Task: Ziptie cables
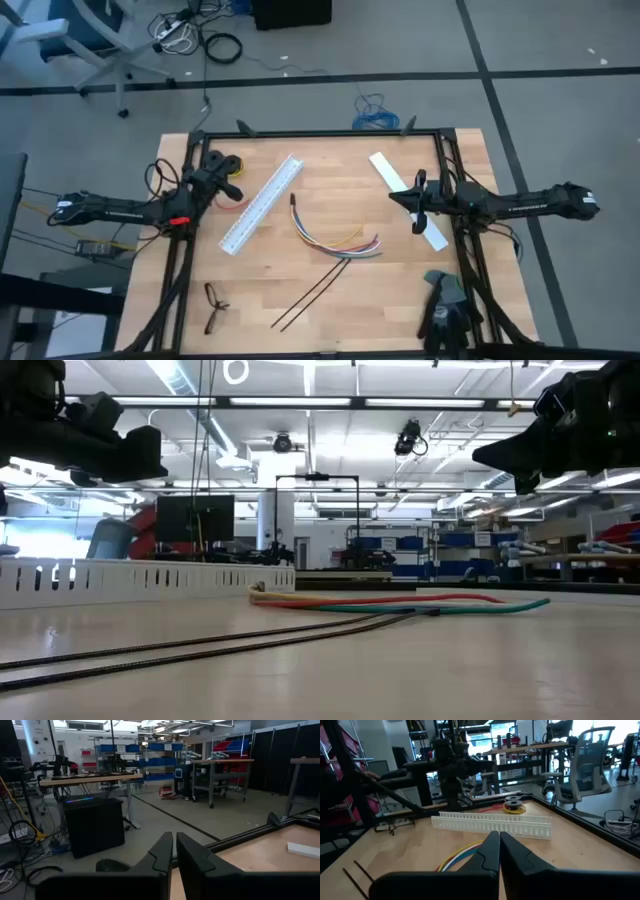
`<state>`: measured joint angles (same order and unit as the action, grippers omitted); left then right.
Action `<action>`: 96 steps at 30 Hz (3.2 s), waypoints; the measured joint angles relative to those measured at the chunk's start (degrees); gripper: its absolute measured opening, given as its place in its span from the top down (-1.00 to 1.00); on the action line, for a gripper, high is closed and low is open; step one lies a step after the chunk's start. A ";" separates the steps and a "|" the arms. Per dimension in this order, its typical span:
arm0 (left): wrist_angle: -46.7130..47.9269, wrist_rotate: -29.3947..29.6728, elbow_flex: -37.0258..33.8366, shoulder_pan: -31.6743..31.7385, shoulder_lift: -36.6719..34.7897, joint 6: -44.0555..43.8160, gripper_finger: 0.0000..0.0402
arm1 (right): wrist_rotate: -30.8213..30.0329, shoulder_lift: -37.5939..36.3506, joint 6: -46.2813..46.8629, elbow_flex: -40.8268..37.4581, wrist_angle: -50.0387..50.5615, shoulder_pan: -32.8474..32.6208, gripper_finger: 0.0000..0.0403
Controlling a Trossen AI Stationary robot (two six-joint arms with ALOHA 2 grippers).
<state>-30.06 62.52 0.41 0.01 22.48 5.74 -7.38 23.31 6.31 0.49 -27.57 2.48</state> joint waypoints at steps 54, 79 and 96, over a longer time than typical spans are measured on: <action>0.00 0.00 0.01 -0.02 0.00 -0.02 0.83 | -0.01 -0.01 0.00 0.00 0.00 0.00 0.98; 0.00 0.00 0.00 -0.02 0.00 0.00 0.83 | 0.00 0.00 -0.01 0.00 -0.01 0.01 0.98; -2.28 -0.27 0.01 -0.02 -0.02 -3.23 0.83 | -0.01 -0.01 -0.01 0.00 -0.01 0.02 0.98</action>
<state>-32.35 62.26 0.43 -0.01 22.46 2.51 -7.39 23.30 6.29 0.49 -27.58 2.50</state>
